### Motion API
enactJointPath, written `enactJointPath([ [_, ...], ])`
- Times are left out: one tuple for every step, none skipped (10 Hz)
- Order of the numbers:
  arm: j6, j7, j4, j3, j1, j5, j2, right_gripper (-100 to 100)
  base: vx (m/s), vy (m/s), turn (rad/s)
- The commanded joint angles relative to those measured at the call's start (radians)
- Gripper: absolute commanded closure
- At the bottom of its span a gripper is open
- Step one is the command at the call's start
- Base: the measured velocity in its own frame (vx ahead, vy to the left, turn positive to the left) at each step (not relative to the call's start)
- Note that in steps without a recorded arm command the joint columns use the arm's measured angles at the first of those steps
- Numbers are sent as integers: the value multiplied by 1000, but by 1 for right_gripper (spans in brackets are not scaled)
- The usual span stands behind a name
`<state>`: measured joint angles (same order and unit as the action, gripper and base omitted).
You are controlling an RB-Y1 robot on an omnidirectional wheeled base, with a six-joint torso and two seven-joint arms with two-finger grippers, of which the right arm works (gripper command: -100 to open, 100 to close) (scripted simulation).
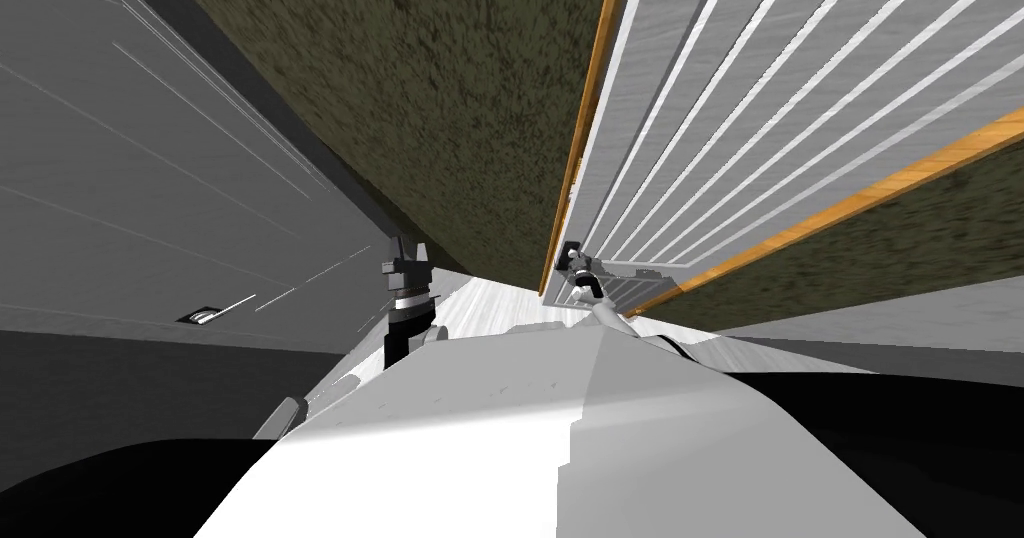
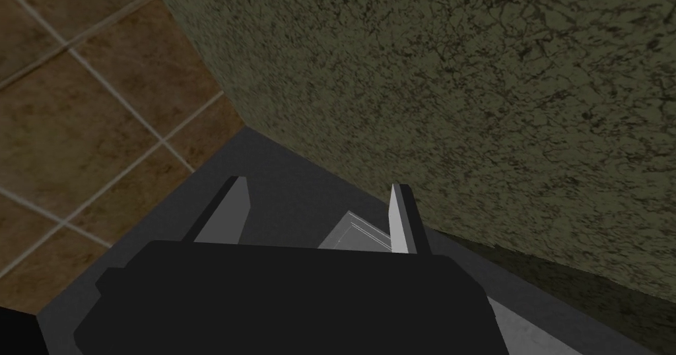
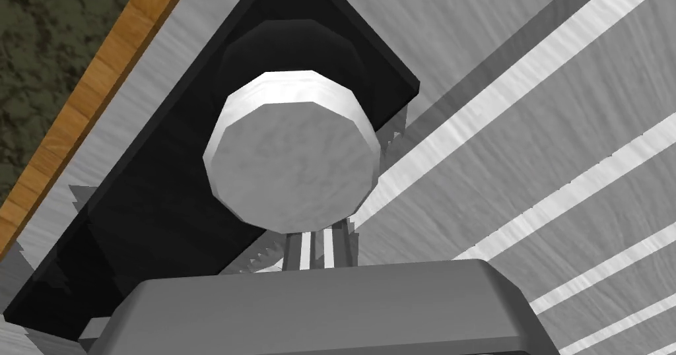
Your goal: Pull the door open
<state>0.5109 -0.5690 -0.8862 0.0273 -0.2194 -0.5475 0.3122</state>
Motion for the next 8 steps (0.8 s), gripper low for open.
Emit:
enactJointPath([
  [-7,-30,-12,-4,1,-26,-15,-100,-99,-65,35],
  [-14,-61,-25,-9,2,-54,-31,-100,-117,-50,12],
  [-18,-80,-33,-12,2,-71,-41,-100,-130,-9,58],
  [-22,-100,-42,-15,3,-89,-51,-100,-136,5,34],
  [-27,-122,-51,-18,3,-108,-62,-100,-115,-25,18],
  [-32,-144,-60,-21,4,-127,-73,-100,-95,-43,31],
  [-37,-166,-69,-25,5,-147,-85,-100,-92,-37,32],
  [-42,-189,-79,-28,5,-168,-96,-100,-100,-45,24],
])
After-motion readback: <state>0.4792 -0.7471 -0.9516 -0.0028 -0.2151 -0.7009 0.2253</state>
